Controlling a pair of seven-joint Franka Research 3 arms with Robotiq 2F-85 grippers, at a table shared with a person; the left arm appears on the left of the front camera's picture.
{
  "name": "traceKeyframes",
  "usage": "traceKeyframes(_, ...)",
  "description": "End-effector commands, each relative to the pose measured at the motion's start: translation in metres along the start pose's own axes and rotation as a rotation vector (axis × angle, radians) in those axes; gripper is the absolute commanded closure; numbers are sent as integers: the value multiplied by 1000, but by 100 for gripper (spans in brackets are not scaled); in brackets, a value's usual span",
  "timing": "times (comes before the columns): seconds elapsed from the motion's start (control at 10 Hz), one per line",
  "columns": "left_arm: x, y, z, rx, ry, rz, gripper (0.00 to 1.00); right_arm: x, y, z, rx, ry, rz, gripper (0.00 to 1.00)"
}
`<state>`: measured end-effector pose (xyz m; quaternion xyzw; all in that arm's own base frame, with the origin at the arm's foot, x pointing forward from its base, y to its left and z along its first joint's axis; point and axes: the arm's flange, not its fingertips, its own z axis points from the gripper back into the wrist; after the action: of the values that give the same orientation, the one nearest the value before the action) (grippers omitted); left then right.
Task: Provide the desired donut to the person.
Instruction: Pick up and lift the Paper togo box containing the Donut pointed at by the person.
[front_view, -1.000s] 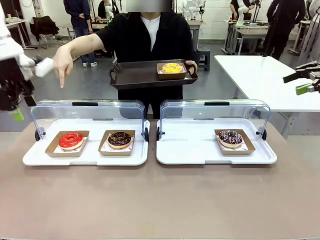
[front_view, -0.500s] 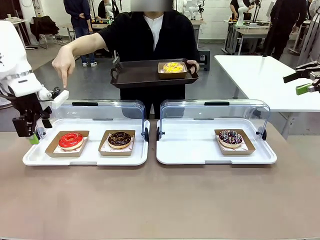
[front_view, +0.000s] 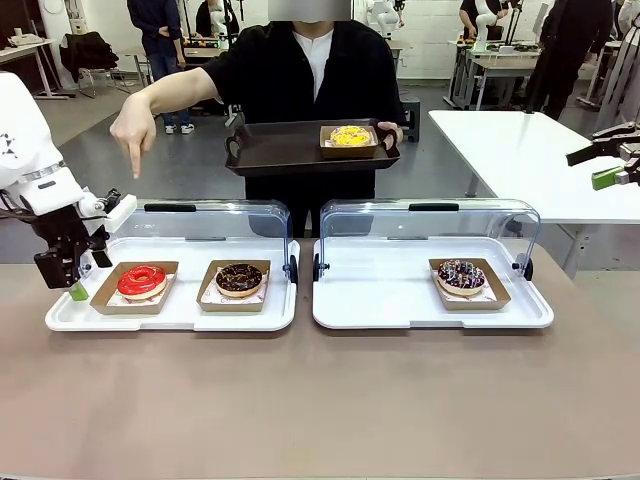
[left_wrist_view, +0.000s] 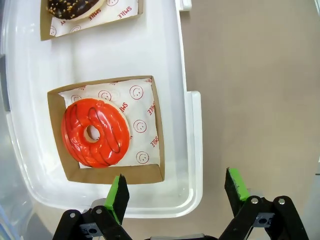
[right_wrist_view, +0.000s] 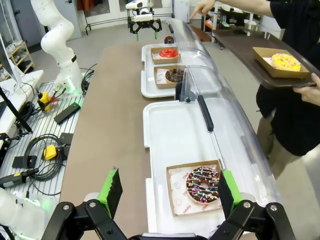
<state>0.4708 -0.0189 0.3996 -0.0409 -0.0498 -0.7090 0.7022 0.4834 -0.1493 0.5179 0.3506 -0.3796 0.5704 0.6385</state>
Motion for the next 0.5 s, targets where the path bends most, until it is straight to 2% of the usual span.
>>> traceKeyframes(0.0, 2, -1, 3, -4, -1, 0, 0, 0, -1, -1, -4, 3, -4, 0)
traceKeyframes(0.4, 2, -1, 3, -4, -1, 0, 0, 0, -1, -1, -4, 3, -4, 0)
